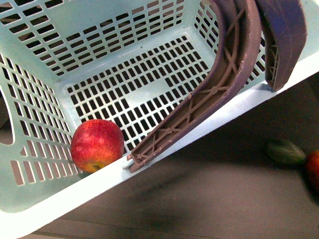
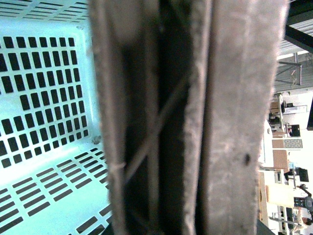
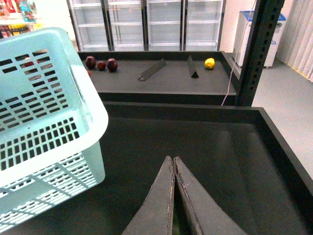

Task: Pick apple with right arm and hold basket with left

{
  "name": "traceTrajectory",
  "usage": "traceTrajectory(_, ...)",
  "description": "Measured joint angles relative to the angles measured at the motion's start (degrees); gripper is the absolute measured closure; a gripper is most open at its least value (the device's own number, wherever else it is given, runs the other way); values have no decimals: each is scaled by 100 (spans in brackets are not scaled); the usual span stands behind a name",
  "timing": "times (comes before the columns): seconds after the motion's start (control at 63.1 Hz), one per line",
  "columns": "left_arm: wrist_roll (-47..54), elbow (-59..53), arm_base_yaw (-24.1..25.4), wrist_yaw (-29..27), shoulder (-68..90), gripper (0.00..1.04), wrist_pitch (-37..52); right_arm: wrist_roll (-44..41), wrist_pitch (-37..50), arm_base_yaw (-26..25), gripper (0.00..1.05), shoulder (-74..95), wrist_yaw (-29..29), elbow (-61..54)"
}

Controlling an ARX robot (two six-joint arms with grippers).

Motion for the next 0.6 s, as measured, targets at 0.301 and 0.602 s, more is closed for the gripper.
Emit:
traceTrajectory(0.301, -9, 0, 0, 0, 4, 90, 0, -9, -7, 0, 98, -13, 2, 0)
traceTrajectory(0.602, -7, 0, 0, -2, 4, 90, 0, -9, -7, 0, 43, -15, 2, 0)
